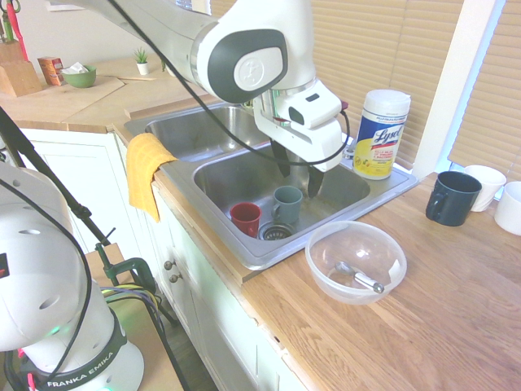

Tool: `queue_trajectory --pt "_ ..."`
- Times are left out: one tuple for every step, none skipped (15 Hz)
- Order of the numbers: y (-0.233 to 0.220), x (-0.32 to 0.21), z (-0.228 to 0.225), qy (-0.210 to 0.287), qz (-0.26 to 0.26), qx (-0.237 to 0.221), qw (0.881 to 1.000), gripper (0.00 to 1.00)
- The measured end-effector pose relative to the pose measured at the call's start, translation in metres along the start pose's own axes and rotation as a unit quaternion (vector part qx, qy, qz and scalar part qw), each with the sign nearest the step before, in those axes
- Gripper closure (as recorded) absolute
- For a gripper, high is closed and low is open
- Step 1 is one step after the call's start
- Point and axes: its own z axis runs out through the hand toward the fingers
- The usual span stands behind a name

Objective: Put the spoon into the sink

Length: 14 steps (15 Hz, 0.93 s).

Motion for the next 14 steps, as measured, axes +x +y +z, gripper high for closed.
queue_trajectory --pt "0.011 0.006 -0.007 0.000 0.003 0.012 1.000 0.00" --pt "0.023 0.013 -0.013 0.001 0.006 0.024 1.000 0.00" --pt "0.037 0.019 -0.020 0.001 0.010 0.037 0.999 0.00" --pt "0.051 0.024 -0.025 0.001 0.014 0.048 0.999 0.00" --pt "0.067 0.029 -0.032 0.001 0.019 0.060 0.998 0.00" --pt "0.083 0.035 -0.038 0.000 0.025 0.070 0.997 0.00" --pt "0.098 0.041 -0.045 -0.002 0.032 0.079 0.996 0.00" --pt "0.113 0.046 -0.049 -0.003 0.037 0.085 0.996 0.00" --pt "0.126 0.051 -0.051 -0.006 0.036 0.085 0.996 0.00" --pt "0.134 0.055 -0.050 -0.007 0.033 0.083 0.996 0.00" --pt "0.139 0.059 -0.049 -0.007 0.024 0.075 0.997 0.00" --pt "0.142 0.066 -0.047 -0.009 0.014 0.063 0.998 0.00" --pt "0.142 0.074 -0.044 -0.011 0.005 0.050 0.999 0.00" --pt "0.142 0.082 -0.039 -0.013 -0.003 0.038 0.999 0.00"
